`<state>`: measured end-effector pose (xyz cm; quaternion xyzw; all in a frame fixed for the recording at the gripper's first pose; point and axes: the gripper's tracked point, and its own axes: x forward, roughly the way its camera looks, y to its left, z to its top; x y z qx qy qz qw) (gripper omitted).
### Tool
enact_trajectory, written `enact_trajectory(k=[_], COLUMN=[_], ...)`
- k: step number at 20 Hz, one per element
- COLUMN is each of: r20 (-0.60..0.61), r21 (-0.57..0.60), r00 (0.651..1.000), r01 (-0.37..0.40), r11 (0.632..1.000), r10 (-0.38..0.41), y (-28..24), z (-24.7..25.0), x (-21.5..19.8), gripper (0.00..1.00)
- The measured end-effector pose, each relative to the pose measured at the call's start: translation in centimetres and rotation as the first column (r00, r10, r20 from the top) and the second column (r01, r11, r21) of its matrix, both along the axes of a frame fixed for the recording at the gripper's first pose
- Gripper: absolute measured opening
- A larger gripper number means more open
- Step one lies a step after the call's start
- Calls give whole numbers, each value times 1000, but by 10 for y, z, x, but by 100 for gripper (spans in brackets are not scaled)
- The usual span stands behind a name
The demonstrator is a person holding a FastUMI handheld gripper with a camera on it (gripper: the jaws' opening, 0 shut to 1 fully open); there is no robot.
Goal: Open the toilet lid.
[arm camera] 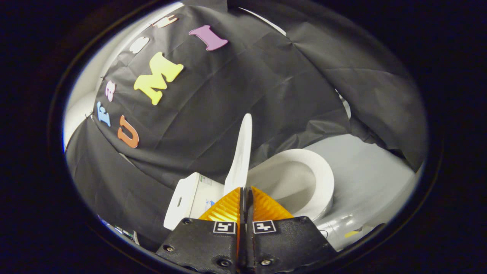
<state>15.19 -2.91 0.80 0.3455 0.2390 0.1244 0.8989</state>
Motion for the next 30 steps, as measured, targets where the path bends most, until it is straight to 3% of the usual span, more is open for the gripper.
enact_trajectory(k=[11,30], r20=[85,182], r21=[-154,-266], r00=[996,977], r01=[-19,-59], r11=[988,962], r10=[32,110], y=[53,138], z=[53,107], x=[-10,-19], gripper=[3,3])
